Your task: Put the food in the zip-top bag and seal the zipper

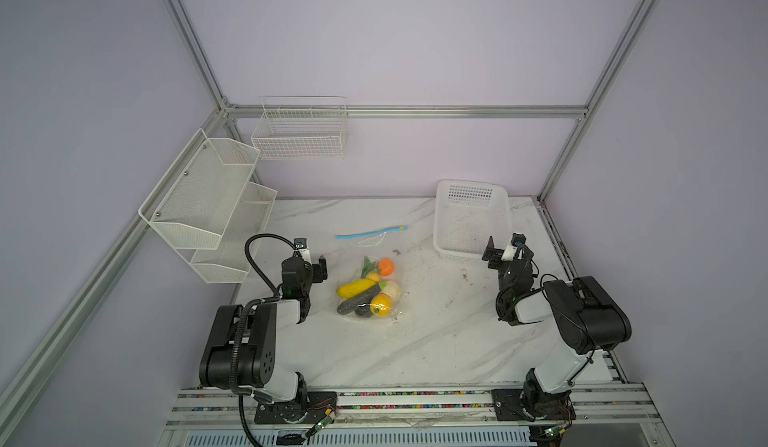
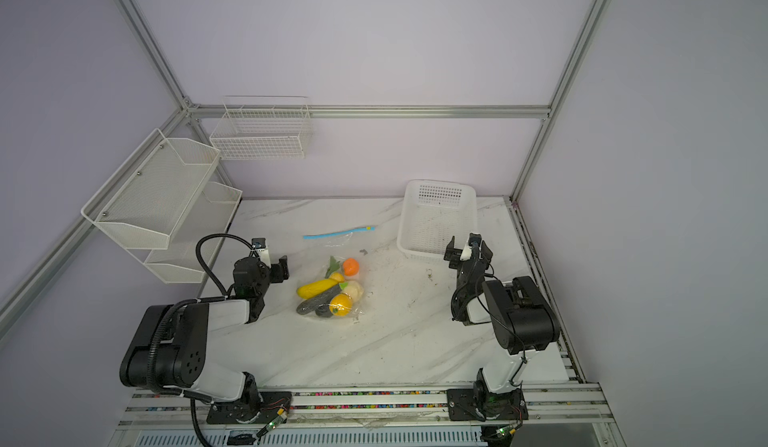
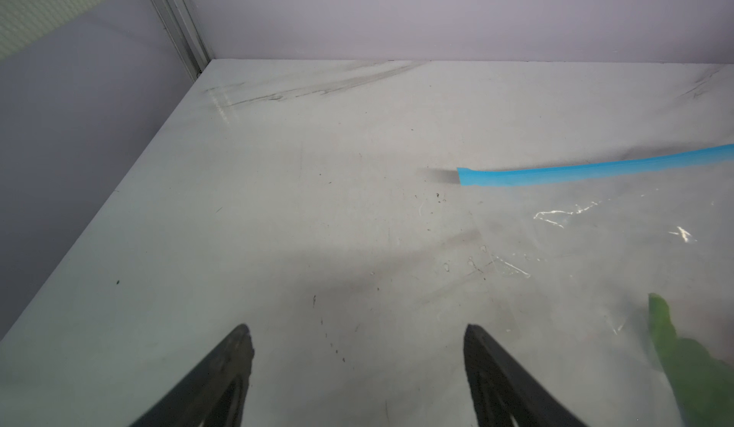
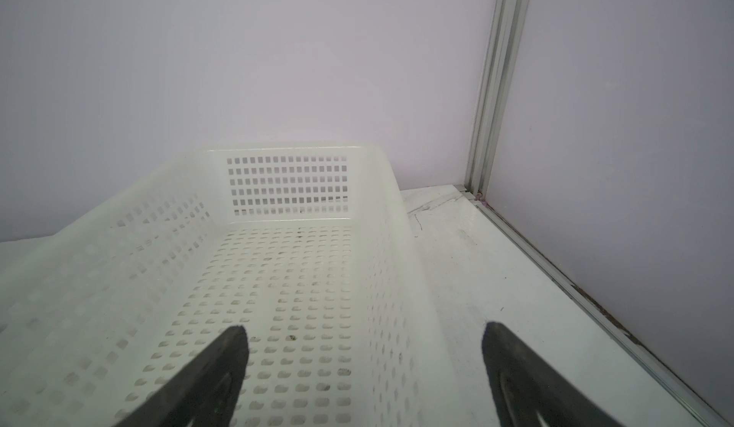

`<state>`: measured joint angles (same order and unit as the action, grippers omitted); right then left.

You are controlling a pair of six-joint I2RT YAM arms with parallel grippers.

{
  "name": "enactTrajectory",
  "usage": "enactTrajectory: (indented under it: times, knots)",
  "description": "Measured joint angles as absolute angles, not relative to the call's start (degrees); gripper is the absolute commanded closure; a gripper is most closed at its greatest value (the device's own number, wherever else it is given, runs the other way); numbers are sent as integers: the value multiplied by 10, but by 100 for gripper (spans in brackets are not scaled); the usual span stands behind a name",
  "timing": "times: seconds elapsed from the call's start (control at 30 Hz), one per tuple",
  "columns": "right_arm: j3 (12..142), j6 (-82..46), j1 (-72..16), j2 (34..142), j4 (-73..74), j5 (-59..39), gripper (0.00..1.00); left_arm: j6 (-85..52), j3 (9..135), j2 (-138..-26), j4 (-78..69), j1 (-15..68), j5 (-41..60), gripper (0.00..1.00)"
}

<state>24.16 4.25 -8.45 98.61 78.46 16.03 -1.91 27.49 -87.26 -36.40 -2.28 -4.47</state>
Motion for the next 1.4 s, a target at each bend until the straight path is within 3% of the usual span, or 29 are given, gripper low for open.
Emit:
enactTrajectory:
  times: [0.47,0.6,1.4]
  knots:
    - [217,28,-71,1009,852,142,3,-19,244,-885,-448,-23,-43,11]
    - [216,28,-70,1013,859,138,3,-18,241,-892,-463,-23,-43,0]
    - [280,27,-60,1017,773,81,3,-18,241,-901,-487,-23,-42,0]
